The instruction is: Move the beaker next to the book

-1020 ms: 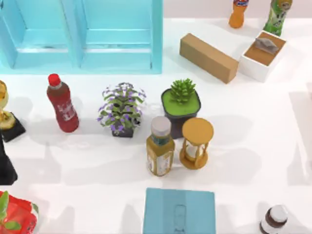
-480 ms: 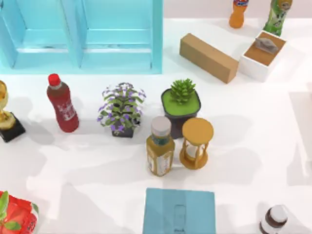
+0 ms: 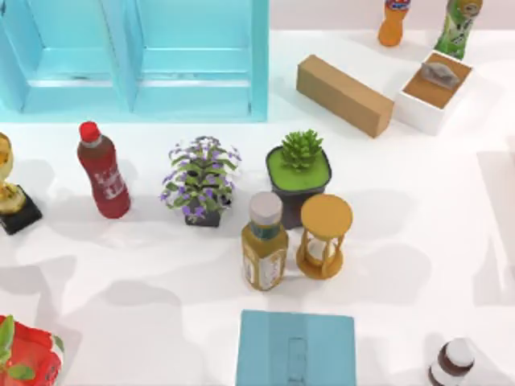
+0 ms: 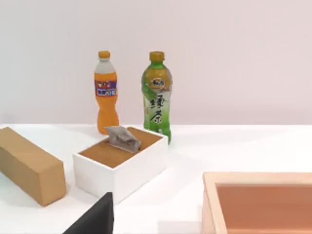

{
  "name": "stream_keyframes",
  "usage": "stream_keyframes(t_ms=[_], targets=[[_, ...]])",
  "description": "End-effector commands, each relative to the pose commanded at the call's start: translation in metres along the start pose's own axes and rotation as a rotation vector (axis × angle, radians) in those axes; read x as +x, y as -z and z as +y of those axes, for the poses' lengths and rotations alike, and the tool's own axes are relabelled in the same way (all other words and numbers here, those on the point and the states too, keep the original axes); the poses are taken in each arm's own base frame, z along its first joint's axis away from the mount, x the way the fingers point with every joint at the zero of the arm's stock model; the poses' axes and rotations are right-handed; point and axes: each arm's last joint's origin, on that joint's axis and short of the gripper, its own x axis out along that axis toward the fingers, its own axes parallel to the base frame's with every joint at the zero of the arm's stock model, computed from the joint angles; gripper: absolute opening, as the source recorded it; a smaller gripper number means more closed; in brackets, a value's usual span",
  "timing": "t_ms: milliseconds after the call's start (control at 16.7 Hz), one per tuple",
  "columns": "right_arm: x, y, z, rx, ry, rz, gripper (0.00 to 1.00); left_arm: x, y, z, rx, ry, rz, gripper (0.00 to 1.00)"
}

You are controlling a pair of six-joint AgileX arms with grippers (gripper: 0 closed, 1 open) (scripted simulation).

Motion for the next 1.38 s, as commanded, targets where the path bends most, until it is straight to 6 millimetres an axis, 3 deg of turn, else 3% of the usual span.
stream_keyframes(t_ms=[300, 660, 840, 1140, 1380], targets=[[0.0, 0.0, 0.0, 0.0, 0.0, 0.0, 1.0, 0.013, 0.069, 0.019, 0.185, 0.216, -0.042, 1.0], [0.0, 0.0, 0.0, 0.0, 0.0, 0.0, 1.0, 0.008, 0.137, 0.014, 0.277, 0.274, -0.104, 1.0], [0.0, 0.0, 0.0, 0.0, 0.0, 0.0, 1.0, 0.004, 0.147, 0.011, 0.277, 0.27, -0.106, 1.0], [0.0, 0.0, 0.0, 0.0, 0.0, 0.0, 1.0, 0.004, 0.145, 0.011, 0.279, 0.269, -0.104, 1.0], [0.0, 0.0, 0.0, 0.0, 0.0, 0.0, 1.0, 0.035, 0.145, 0.005, 0.276, 0.271, -0.108, 1.0]])
